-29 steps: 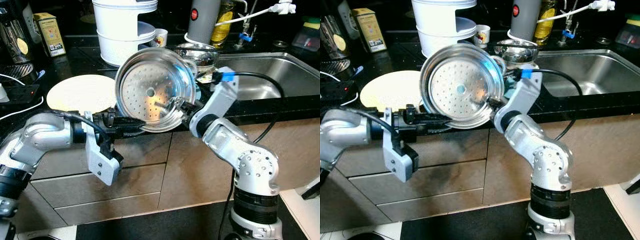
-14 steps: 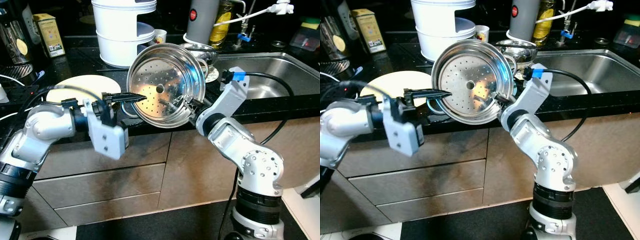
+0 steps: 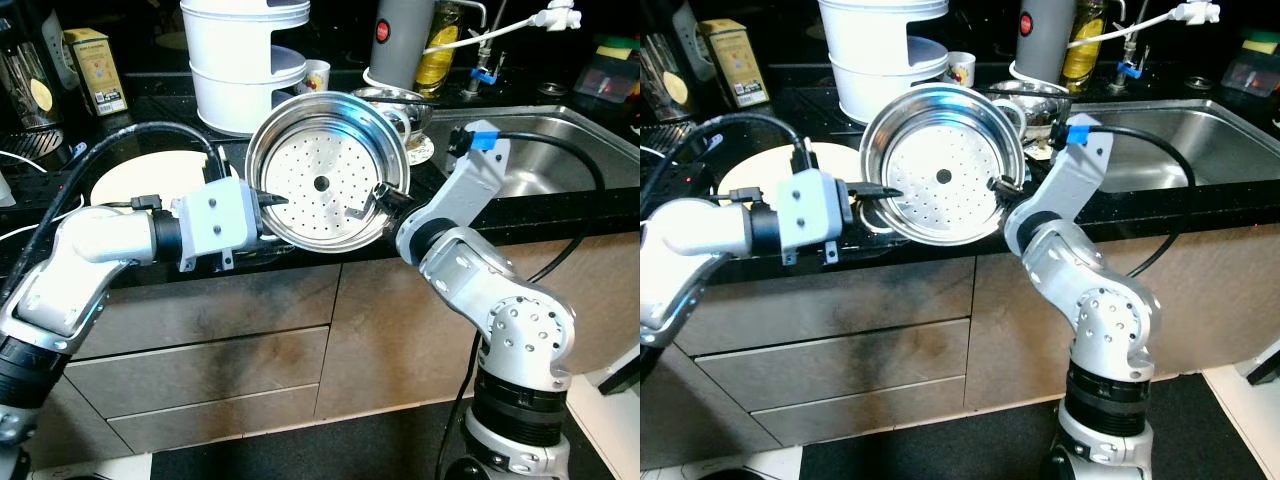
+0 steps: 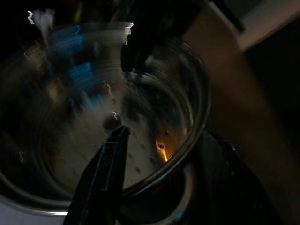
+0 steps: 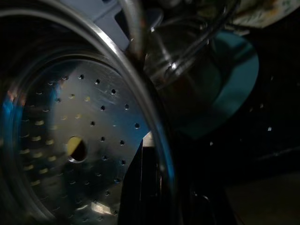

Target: Kitchen organization

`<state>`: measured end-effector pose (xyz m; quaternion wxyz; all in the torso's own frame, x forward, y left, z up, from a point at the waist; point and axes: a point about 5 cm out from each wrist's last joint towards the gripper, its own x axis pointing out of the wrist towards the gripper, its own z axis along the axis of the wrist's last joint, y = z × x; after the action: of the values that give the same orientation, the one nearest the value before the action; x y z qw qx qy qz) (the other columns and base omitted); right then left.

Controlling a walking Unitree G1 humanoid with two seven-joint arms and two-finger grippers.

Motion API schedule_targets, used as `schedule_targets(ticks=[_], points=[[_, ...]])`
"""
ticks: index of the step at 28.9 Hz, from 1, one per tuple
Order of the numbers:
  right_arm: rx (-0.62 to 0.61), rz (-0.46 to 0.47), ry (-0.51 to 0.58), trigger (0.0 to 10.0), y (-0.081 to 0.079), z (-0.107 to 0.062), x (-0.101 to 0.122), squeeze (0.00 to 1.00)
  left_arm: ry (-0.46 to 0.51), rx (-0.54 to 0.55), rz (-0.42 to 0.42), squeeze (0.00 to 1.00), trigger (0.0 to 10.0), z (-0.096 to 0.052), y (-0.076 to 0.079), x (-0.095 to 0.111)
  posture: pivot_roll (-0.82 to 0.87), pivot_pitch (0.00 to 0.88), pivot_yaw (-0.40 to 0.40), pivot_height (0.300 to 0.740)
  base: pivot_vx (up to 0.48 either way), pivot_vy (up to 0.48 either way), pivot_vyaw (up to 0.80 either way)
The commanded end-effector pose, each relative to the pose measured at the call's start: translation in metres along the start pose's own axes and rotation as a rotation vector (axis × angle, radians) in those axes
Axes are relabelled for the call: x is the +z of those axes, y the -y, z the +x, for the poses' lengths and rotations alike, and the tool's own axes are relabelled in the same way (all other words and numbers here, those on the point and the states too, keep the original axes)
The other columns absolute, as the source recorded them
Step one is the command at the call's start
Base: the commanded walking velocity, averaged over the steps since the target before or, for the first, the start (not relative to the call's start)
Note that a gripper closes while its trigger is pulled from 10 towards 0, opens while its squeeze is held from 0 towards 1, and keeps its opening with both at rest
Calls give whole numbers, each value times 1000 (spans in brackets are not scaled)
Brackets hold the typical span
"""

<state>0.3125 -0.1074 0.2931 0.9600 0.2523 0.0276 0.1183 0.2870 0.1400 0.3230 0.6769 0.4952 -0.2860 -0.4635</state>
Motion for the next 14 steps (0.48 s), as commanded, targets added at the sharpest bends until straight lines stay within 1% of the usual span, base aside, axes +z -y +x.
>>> schedule_targets(ticks=[1,3,6,7,8,10,13,14], points=[[-11,0,-75,0,6,4,-15,0,162,40,223,0,10000,2,-13,36,-12,158,-41,740,0,0,0],[-13,0,-75,0,5,3,-15,0,162,58,334,0,10000,2,-12,40,-15,160,-40,740,0,0,0],[-12,0,-76,0,5,3,-15,0,191,100,415,0,10000,0,-14,45,-16,161,-38,740,0,0,0],[-13,1,-76,0,5,3,-15,0,207,102,492,0,10000,-1,-14,48,-15,160,-39,740,0,0,0],[-13,1,-76,0,5,3,-15,0,207,102,492,0,10000,-1,-14,48,-15,160,-39,740,0,0,0],[-11,1,-79,0,5,3,-15,0,219,61,568,0,10000,-1,-11,48,-13,160,-38,740,0,0,0],[-9,1,-81,0,5,3,-16,0,227,46,590,0,10000,-1,-10,48,-13,159,-38,740,0,0,0],[-6,0,-86,0,6,4,-17,0,244,51,601,0,10000,-1,-10,50,-14,158,-37,740,0,0,0]])
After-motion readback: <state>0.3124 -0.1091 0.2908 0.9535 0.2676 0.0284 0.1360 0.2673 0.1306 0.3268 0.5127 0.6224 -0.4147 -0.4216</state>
